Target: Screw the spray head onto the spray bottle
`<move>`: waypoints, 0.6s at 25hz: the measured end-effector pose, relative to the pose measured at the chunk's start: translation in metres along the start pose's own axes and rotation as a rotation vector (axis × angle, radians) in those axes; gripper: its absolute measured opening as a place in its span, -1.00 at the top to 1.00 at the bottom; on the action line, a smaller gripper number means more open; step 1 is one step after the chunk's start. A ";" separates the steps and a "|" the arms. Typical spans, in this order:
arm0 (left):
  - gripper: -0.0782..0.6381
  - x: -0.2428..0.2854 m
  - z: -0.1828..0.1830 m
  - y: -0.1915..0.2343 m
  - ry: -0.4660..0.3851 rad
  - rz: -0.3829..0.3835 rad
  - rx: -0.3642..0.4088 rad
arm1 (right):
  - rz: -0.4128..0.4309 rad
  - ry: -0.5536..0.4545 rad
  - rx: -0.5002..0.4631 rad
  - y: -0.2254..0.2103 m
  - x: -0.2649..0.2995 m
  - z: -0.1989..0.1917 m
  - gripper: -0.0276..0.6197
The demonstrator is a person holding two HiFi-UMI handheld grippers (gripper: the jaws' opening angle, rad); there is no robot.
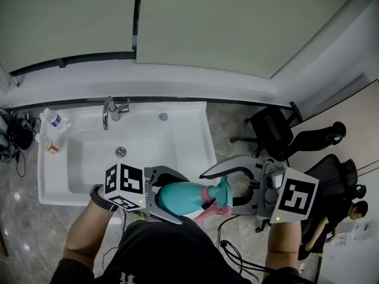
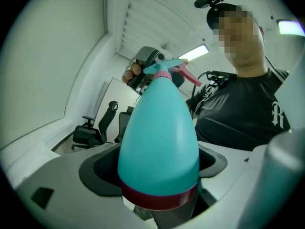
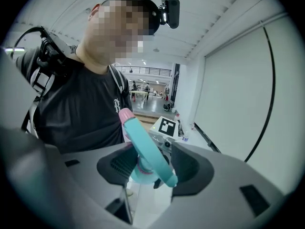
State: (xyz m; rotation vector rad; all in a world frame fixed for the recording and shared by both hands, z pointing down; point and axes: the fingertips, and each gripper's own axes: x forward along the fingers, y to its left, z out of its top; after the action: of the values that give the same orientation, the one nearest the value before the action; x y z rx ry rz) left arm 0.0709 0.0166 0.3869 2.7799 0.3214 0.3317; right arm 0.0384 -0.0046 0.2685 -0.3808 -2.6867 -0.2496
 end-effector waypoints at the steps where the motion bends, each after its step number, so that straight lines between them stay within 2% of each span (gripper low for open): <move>1: -0.44 -0.001 -0.003 -0.003 0.005 0.001 0.004 | 0.002 0.000 -0.008 0.003 0.003 0.000 0.24; 9: -0.44 -0.012 -0.012 -0.029 0.003 -0.023 0.002 | 0.025 0.010 -0.112 0.025 0.026 0.011 0.24; 15: -0.44 -0.021 -0.016 -0.051 -0.012 -0.035 0.004 | 0.011 -0.014 -0.104 0.038 0.039 0.025 0.25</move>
State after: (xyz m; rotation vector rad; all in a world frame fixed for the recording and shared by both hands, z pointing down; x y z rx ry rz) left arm 0.0377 0.0627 0.3799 2.7760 0.3677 0.3060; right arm 0.0066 0.0456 0.2667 -0.4294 -2.6913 -0.3854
